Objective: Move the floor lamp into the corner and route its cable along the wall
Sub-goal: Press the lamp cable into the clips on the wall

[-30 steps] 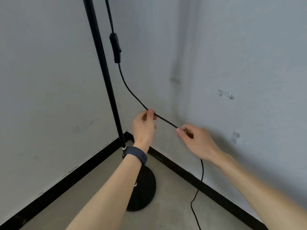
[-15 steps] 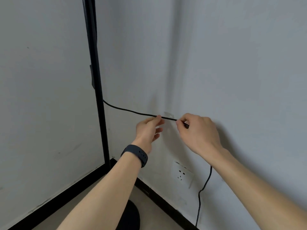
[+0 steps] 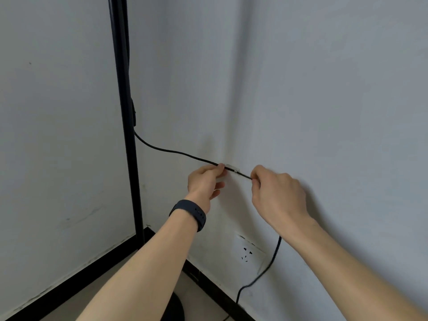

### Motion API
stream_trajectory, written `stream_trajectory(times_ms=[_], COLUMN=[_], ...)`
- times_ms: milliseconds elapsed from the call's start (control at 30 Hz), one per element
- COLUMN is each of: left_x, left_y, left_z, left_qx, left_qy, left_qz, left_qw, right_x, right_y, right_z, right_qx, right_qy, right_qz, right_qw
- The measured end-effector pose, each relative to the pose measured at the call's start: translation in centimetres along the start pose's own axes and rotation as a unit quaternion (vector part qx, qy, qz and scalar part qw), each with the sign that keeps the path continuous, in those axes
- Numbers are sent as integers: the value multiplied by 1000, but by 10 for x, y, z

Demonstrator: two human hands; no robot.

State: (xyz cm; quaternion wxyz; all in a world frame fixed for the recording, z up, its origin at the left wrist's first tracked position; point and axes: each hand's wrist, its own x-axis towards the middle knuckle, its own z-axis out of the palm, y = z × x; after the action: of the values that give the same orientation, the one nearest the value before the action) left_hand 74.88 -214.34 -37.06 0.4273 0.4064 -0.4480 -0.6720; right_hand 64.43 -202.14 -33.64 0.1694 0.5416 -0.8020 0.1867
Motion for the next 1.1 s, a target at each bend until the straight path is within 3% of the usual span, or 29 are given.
stream_trajectory(times_ms=[233, 367, 533, 733, 1100], left_x=[-1, -9, -31, -72, -78], left_y=[0, -4, -13, -43, -56], left_z=[7, 12, 12, 44, 82], left_qx=[-2, -22, 24, 214, 61], left_qy=[26, 42, 13, -146, 13], left_qz=[25, 27, 23, 64, 101], left_qw=[999, 998, 999, 964, 993], right_x=[-34, -57, -91, -92, -73], right_y=[-2, 0, 27, 49, 90], right_z=[45, 52, 57, 30, -59], right_qx=[176, 394, 380, 242, 162], right_qy=[-56, -124, -145, -95, 3], right_qz=[43, 156, 189, 182, 129], right_qw=[982, 897, 893, 948, 978])
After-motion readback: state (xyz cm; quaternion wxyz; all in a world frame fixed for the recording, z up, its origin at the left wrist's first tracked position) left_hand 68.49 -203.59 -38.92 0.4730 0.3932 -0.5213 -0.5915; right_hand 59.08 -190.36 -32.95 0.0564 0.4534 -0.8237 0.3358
